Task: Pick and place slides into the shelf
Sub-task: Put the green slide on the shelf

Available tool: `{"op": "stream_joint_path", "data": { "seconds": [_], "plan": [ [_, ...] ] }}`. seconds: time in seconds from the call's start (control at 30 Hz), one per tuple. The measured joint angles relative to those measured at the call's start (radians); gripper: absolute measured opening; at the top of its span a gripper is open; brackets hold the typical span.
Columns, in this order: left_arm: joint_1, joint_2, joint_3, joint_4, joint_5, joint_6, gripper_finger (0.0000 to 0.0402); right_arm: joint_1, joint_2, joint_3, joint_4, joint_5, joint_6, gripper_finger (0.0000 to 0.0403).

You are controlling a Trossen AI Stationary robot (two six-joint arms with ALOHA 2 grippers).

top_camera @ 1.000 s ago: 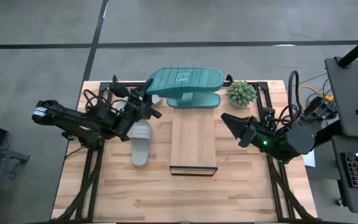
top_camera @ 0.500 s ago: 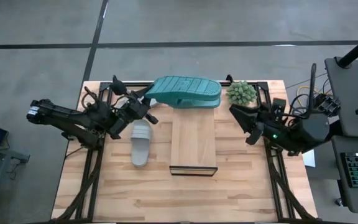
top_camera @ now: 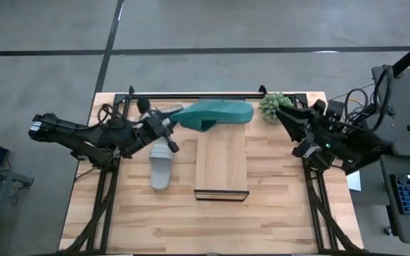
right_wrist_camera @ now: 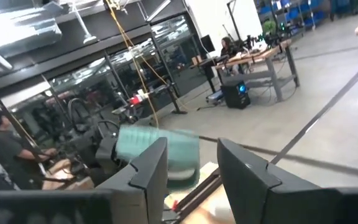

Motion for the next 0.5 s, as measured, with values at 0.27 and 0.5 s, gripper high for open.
{"op": "stream_joint_path", "data": {
  "seconds": [0.27,0.5],
  "plan": [
    [0.034,0.001,-0.004,-0.156,0.174,-0.313,0.0018,0.0,-0.029,0.0,-0.002,0.0,-0.147,0.0125],
    [0.098,0.001,-0.006,-0.214,0.408,-0.54,0.0018,0.0,-0.032,0.0,-0.007,0.0,-0.276,0.0123]
  ]
}}
